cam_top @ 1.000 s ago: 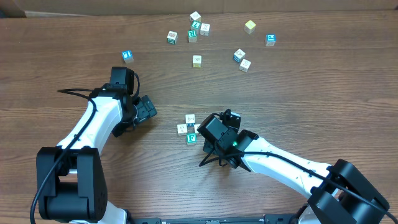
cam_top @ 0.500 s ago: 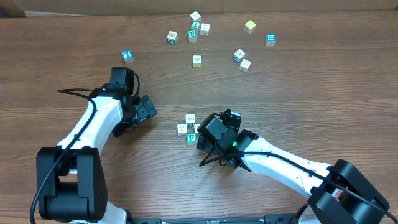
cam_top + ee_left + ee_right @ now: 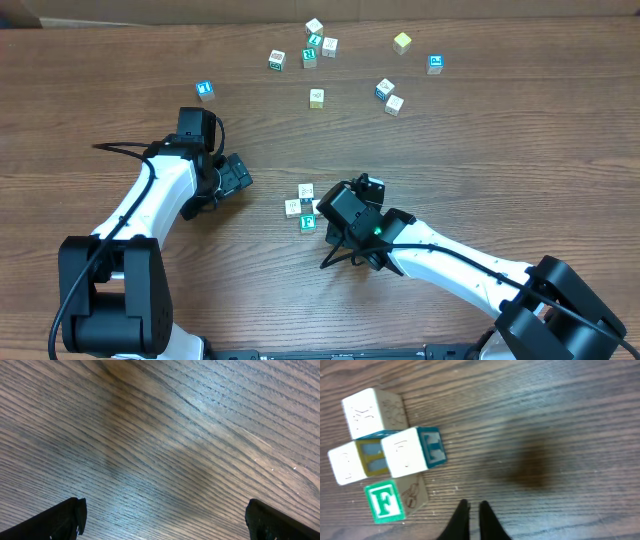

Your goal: Form a circle

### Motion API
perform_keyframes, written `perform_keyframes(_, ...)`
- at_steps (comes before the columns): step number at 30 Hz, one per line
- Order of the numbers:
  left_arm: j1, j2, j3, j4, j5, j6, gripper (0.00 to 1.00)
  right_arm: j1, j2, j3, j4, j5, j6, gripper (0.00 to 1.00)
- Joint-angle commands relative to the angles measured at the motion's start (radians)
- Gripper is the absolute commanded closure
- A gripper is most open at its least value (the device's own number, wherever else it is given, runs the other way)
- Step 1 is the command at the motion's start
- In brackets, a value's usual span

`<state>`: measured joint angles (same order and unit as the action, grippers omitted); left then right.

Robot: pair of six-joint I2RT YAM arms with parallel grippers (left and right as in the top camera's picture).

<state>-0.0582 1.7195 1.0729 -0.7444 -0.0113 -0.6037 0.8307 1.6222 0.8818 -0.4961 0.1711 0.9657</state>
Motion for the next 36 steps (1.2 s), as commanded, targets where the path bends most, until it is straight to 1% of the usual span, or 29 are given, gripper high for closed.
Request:
perform_keyframes(1,-0.001,0.008,0.014,-0.002,0.004,-0.018,0.00,-0.025,-0.017,0.079,-0.009,-0.044,-0.117,0.96)
perform_keyframes(4,-0.001,0.008,0.014,-0.002,0.004,-0.018,0.00,-0.072,-0.017,0.159,-0.047,-0.108,-0.160,0.96)
perform_keyframes(6,-0.001,0.008,0.014,-0.002,0.004,-0.018,0.00,-0.095,-0.017,0.186,-0.055,-0.117,-0.161,0.96)
perform_keyframes(14,-0.001,0.008,0.014,-0.002,0.004,-0.018,0.00,-0.117,0.004,0.185,-0.085,-0.116,-0.160,0.96)
perform_keyframes(20,-0.001,0.008,0.014,-0.002,0.004,-0.018,0.00,-0.117,0.040,0.166,-0.060,-0.040,-0.160,0.96)
perform_keyframes(28,-0.001,0.008,0.014,-0.002,0.004,-0.018,0.00,-0.117,0.103,0.166,0.035,-0.037,-0.165,0.94)
perform_keyframes(29,-0.001,0.008,0.014,-0.002,0.004,-0.018,0.00,-0.117,0.112,0.166,0.036,-0.037,-0.172,0.94)
perform_keyframes(30,-0.001,0.008,0.014,-0.002,0.004,-0.018,0.00,-0.117,0.120,0.166,0.034,-0.035,-0.181,0.96)
perform_keyframes(36,-0.001,0.008,0.014,-0.002,0.004,-0.018,0.00,-0.119,0.129,0.166,0.016,0.066,-0.181,0.96)
